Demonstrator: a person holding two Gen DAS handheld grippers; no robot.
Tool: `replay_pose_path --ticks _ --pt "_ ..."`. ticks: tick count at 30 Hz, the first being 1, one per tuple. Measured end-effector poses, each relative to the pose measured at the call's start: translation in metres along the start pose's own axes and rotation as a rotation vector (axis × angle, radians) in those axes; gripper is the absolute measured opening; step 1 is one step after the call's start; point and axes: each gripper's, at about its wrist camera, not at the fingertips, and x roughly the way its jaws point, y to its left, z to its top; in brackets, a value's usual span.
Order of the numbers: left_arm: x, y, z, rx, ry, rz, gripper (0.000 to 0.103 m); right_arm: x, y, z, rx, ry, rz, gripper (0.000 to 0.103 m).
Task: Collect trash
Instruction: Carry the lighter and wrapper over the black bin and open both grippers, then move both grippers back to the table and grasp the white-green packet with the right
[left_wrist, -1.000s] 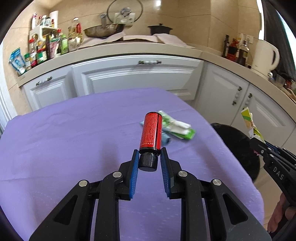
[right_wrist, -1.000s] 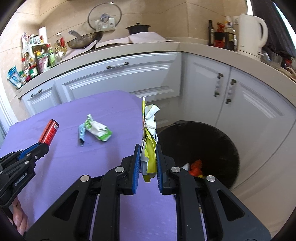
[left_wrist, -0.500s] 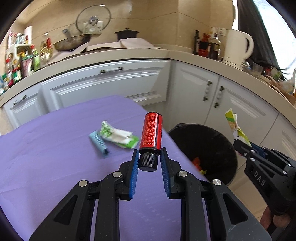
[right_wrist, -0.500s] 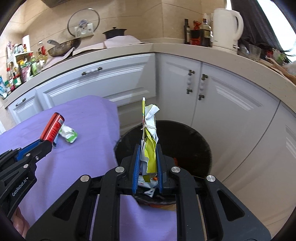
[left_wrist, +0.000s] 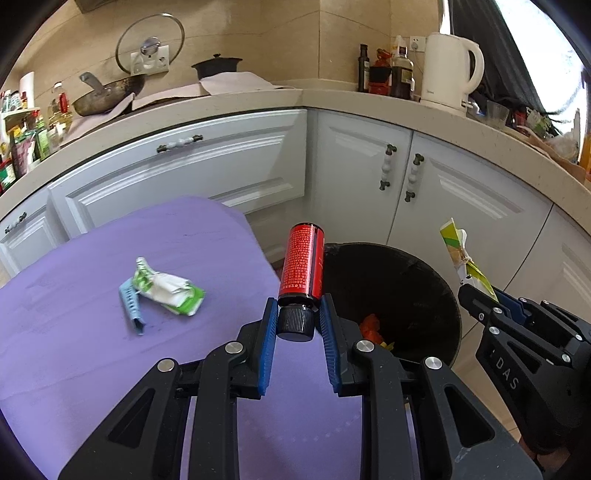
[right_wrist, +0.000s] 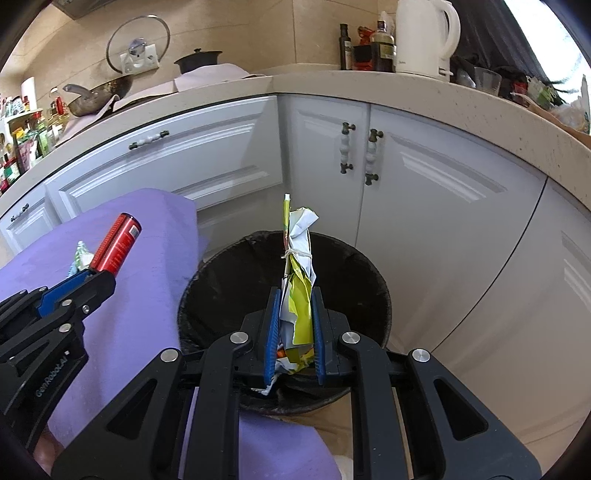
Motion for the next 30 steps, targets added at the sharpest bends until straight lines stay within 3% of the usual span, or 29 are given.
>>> replay_pose_path --ticks 9,10,11,12,15,17,24,30 --pt "0.032 -0.022 0.012 0.003 0.019 -0.007 0.024 0.022 -0.015 0.007 0.023 0.000 -0.022 0.018" --pt "0.037 -0.024 0.013 0.001 0.030 -0.013 0.024 0.025 -0.015 0.007 0.026 0.002 -0.022 0.020" --pt "0.040 -0.025 0.012 0.000 0.041 -0.017 0.025 0.029 -0.017 0.007 0.030 0.003 -0.030 0.032" --pt "0.045 -0.027 0.012 0.000 0.056 -0.015 0.028 0.031 -0.018 0.006 0.032 0.001 -0.038 0.038" --pt "0.049 -0.026 0.011 -0.002 0.067 -0.003 0.044 0.034 -0.019 0.004 0.036 0.009 -0.041 0.039" --pt "0.047 -0.024 0.010 -0.007 0.066 0.008 0.047 0.033 -0.018 0.002 0.037 0.010 -0.041 0.042" --pt "0.033 0.007 0.004 -0.056 0.075 0.065 0.059 0.029 0.004 0.002 0.000 0.010 0.010 0.051" --pt "0.017 0.050 -0.008 -0.112 0.083 0.127 0.062 0.021 0.041 0.008 -0.068 -0.010 0.074 0.058"
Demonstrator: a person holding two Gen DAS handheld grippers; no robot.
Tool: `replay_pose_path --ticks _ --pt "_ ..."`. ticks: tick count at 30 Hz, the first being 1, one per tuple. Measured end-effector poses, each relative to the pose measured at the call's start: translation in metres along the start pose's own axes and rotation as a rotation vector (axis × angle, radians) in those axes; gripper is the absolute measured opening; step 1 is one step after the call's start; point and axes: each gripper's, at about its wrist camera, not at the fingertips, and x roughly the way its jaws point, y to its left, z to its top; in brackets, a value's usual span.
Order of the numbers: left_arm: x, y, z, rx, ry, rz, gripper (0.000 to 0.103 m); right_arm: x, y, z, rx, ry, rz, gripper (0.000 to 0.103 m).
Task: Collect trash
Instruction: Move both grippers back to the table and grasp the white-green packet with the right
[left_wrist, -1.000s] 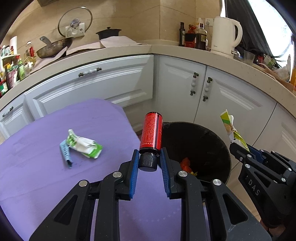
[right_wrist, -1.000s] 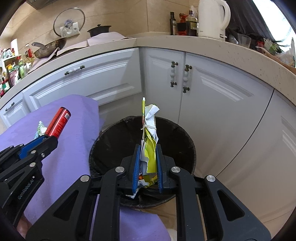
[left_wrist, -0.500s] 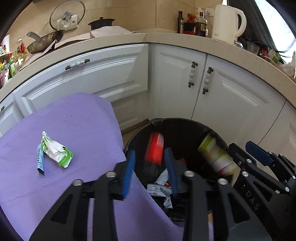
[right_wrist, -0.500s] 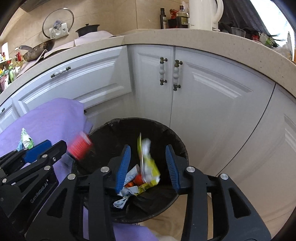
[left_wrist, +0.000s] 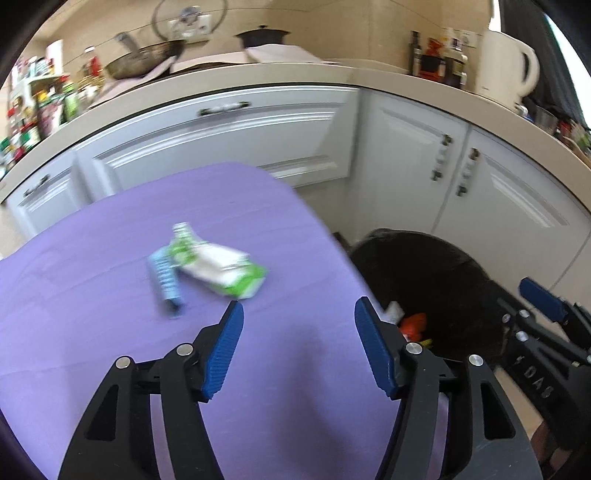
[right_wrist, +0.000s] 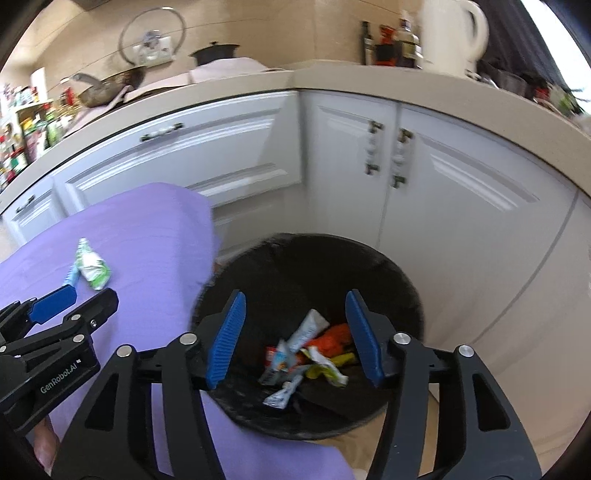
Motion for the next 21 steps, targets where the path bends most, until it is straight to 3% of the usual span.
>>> replay_pose_path --ticks 11,21 --pt "-0.018 0.102 -0.014 -0.145 -0.005 0.162 0.066 0.009 0.061 0.013 -0.070 0.003 0.095 0.067" --pt "-0.024 0.179 -0.028 -0.261 0.017 0.280 0.066 0.030 0.132 0.022 -0.197 0.049 0.201 0.067"
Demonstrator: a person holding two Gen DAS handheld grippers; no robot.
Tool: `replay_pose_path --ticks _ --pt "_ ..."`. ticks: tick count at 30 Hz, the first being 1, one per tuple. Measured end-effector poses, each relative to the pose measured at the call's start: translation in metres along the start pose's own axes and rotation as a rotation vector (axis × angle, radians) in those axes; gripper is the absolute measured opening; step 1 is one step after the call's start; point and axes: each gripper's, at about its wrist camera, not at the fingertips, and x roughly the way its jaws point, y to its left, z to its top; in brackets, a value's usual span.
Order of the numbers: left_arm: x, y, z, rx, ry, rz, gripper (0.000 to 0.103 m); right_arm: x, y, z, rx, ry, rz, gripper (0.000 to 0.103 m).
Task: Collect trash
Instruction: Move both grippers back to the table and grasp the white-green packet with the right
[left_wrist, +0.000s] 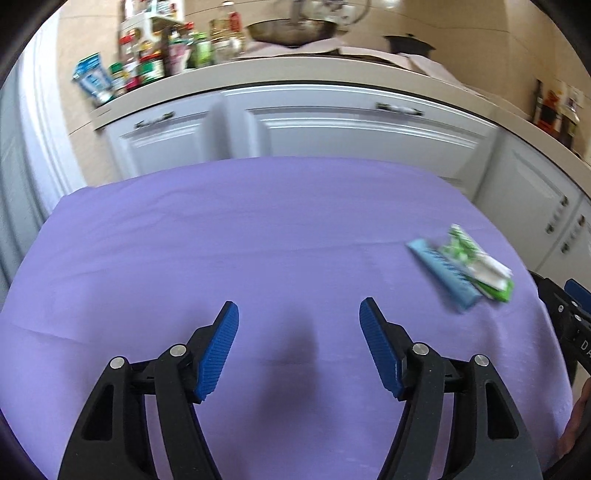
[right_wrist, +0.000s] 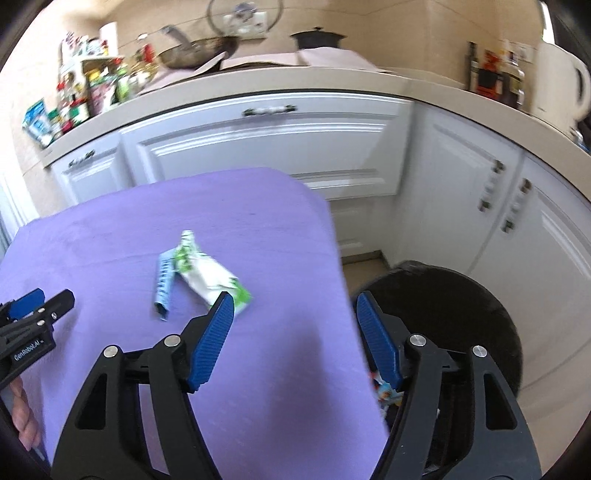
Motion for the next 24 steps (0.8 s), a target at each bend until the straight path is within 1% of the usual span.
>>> replay_pose_path --ticks 4,10,16,17,20,21,24 --pt "0.003 0.023 0.002 -0.034 0.001 0.032 0.066 0.012 0.021 0.008 -0.043 0.015 0.021 0.067" --pt "0.011 0.050 0.004 -0.079 0.012 0.070 0.066 0.028 0.038 0.014 -0.077 0.040 0.017 0.067" --pt "0.017 0.062 0.004 -0.107 0.026 0.081 0.066 0.042 0.046 0.017 -0.101 0.075 0.011 0.066" --pt "0.017 0.062 0.004 -0.107 0.027 0.080 0.066 0.044 0.047 0.017 -0.104 0.083 0.013 0.064" --pt "0.017 0.061 0.003 -0.101 0.028 0.076 0.066 0.050 0.048 0.016 -0.111 0.114 0.030 0.050" --pt "0.018 0.061 0.003 -0.099 0.029 0.075 0.066 0.052 0.048 0.015 -0.113 0.123 0.039 0.046" --pt "0.019 0.060 0.002 -0.097 0.033 0.071 0.067 0.052 0.050 0.015 -0.121 0.128 0.044 0.042"
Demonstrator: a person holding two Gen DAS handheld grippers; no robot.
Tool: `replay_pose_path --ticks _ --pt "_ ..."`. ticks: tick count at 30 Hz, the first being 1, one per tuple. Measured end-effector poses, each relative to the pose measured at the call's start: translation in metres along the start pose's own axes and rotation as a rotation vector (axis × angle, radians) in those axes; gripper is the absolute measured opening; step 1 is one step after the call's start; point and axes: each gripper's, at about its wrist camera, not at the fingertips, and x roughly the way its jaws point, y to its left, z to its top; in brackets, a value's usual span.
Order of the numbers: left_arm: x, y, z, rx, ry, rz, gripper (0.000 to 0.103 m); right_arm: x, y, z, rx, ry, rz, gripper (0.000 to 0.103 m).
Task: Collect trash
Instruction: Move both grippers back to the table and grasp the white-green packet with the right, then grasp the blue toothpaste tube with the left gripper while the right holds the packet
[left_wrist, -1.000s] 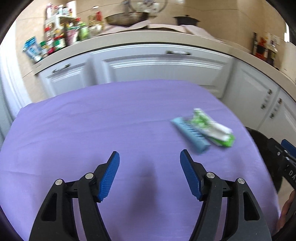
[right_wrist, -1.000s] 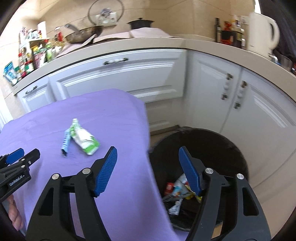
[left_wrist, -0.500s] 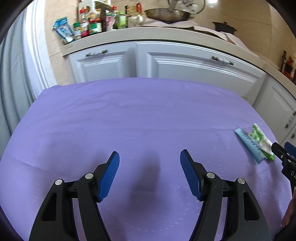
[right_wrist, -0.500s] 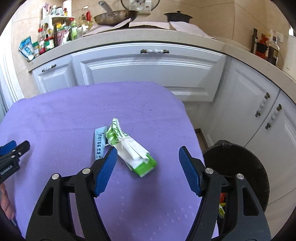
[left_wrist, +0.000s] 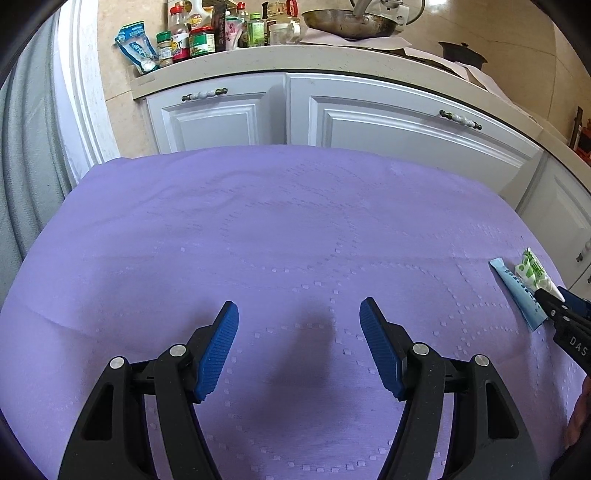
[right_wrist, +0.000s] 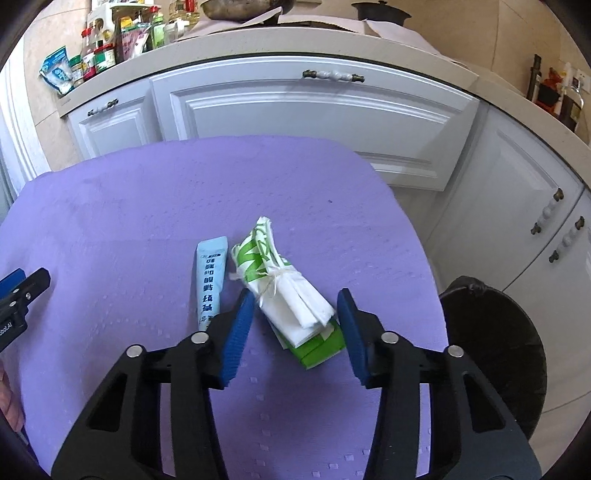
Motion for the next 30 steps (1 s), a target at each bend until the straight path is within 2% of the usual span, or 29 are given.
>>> replay_pose_path --ticks 6,18,30 --pt "-0.002 -0.011 -0.001 0.016 -0.002 -0.016 0.066 -0.007 -0.002 -0.002 0.016 -0.033 -0.021 0.035" --pt "-0.013 -0.071 -0.007 0.117 -0.006 -0.121 0.067 -0.038 -0.038 -0.019 0.098 -0.098 -0.120 0.034" --pt "-0.023 -0.127 -0.004 0.188 -0.020 -0.197 0.070 -0.051 -0.088 -0.040 0.201 -0.103 -0.183 0.034"
